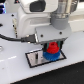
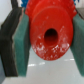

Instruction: Insert the blue gear onto the right peg, followed by the red gear

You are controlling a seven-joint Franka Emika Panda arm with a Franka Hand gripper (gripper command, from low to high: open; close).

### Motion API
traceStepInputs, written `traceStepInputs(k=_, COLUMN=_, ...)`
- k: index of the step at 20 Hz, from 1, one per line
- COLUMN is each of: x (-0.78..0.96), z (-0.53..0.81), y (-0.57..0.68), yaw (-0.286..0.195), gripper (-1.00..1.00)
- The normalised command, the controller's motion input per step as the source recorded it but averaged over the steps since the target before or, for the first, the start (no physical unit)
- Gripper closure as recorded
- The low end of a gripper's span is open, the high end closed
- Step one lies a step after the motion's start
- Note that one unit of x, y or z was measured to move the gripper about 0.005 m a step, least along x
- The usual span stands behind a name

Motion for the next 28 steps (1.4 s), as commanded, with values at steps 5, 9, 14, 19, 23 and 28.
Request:
traceStepInputs(k=5, x=0.03, z=-0.13, y=-0.01, yaw=0.000, gripper=1.00)
traceStepInputs(k=9, x=0.16, z=-0.08, y=0.00, yaw=0.000, gripper=1.00)
traceStepInputs(k=14, x=0.13, z=0.07, y=0.06, yaw=0.000, gripper=-1.00)
traceStepInputs(k=19, x=0.01, z=0.59, y=0.16, yaw=0.000, gripper=-1.00)
traceStepInputs(k=23, x=0.02, z=0.64, y=0.16, yaw=0.000, gripper=-1.00)
traceStepInputs(k=28, x=0.00, z=0.04, y=-0.02, yaw=0.000, gripper=-1.00)
